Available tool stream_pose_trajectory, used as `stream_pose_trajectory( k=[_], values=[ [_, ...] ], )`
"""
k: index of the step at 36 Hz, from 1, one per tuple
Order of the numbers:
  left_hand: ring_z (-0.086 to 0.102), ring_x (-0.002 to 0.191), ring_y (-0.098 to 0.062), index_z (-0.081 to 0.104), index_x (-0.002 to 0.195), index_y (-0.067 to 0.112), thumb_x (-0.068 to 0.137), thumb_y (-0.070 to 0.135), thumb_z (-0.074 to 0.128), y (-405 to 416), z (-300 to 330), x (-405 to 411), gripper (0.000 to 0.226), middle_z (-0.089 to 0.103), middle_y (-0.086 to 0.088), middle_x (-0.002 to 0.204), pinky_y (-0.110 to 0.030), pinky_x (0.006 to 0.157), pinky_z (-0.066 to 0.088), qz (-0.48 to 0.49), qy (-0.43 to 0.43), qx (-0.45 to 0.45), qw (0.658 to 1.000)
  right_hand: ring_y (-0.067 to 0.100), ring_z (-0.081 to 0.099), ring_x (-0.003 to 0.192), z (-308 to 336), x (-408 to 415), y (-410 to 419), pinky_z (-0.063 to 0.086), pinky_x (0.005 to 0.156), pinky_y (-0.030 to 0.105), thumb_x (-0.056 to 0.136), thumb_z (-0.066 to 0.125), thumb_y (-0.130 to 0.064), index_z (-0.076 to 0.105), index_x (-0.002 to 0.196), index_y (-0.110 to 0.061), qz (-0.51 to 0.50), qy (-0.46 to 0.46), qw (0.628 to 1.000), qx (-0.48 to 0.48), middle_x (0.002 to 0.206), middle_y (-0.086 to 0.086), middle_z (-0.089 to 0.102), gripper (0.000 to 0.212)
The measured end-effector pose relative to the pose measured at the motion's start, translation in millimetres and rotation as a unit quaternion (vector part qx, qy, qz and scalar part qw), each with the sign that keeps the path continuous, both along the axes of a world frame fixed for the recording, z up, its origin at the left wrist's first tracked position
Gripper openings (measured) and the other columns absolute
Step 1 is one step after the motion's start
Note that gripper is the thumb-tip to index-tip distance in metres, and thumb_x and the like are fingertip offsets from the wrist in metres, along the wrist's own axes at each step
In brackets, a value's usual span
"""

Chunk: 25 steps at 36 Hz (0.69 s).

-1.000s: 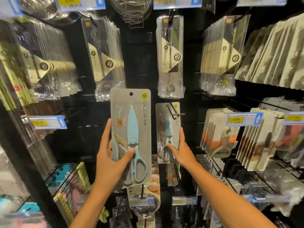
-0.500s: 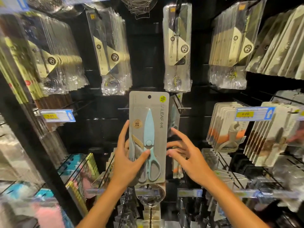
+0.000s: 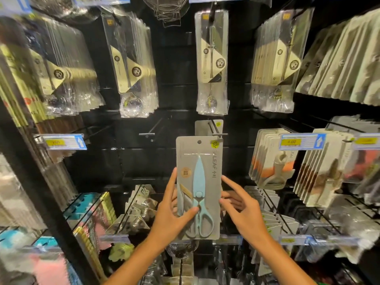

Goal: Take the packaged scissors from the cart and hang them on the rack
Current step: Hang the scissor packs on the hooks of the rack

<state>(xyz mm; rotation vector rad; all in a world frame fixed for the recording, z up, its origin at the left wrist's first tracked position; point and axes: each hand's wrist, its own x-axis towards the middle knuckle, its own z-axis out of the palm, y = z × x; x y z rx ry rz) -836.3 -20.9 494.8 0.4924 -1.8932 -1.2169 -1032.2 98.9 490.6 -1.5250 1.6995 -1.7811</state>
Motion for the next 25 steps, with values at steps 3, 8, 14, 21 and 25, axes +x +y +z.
stream_pose_trajectory(
  k=[3, 8, 14, 21, 25],
  values=[
    [0.058, 0.132, -0.002, 0.001, 0.157, 0.062, 0.083, 0.028, 0.088, 2.3, 1.9, -5.2, 0.119, 0.047, 0.032, 0.150, -0.025, 0.103, 0.055, -0.006, -0.038, -0.019, 0.999, 0.010, 0.073, 0.104, -1.5, -5.8, 5.2, 0.059, 0.089, 0.023, 0.097, 0.068, -0.011, 0.048, 0.145, -0.050, -0.019, 0.009, 1.000, 0.002, 0.109, -0.010, 0.077, 0.065],
    [0.062, 0.128, -0.002, -0.003, 0.155, 0.065, 0.084, 0.031, 0.086, 6.7, 6.8, -12.8, 0.118, 0.045, 0.017, 0.159, -0.026, 0.101, 0.056, -0.021, -0.067, -0.033, 0.997, 0.009, 0.072, 0.106, -5.1, -13.8, 15.4, 0.058, 0.093, 0.026, 0.096, 0.068, -0.019, 0.045, 0.147, -0.051, -0.040, 0.019, 0.999, 0.007, 0.110, -0.014, 0.075, 0.064],
    [0.068, 0.122, -0.011, -0.004, 0.153, 0.067, 0.084, 0.031, 0.087, 9.5, 10.7, -19.7, 0.120, 0.055, 0.002, 0.152, -0.043, 0.099, 0.060, -0.057, -0.078, -0.026, 0.995, 0.008, 0.072, 0.104, -4.1, -18.1, 23.4, 0.055, 0.091, 0.015, 0.098, 0.065, -0.012, 0.045, 0.146, -0.054, -0.036, 0.015, 0.999, 0.004, 0.107, -0.011, 0.076, 0.067],
    [0.073, 0.109, -0.012, -0.001, 0.153, 0.068, 0.080, 0.033, 0.090, 12.9, 9.3, -24.5, 0.121, 0.068, 0.000, 0.135, -0.035, 0.092, 0.062, -0.069, -0.057, -0.008, 0.996, 0.007, 0.069, 0.106, 0.1, -17.7, 28.0, 0.053, 0.087, 0.011, 0.102, 0.058, -0.009, 0.043, 0.145, -0.059, -0.016, 0.006, 1.000, -0.006, 0.109, -0.012, 0.072, 0.068],
    [0.074, 0.099, -0.009, 0.001, 0.151, 0.072, 0.080, 0.029, 0.090, 11.7, 9.4, -25.1, 0.122, 0.070, 0.001, 0.132, -0.031, 0.084, 0.062, -0.071, -0.052, -0.001, 0.996, 0.005, 0.069, 0.106, 1.1, -18.0, 28.1, 0.053, 0.085, 0.010, 0.102, 0.057, -0.009, 0.042, 0.144, -0.060, -0.009, 0.003, 1.000, -0.011, 0.109, -0.013, 0.071, 0.067]
  ],
)
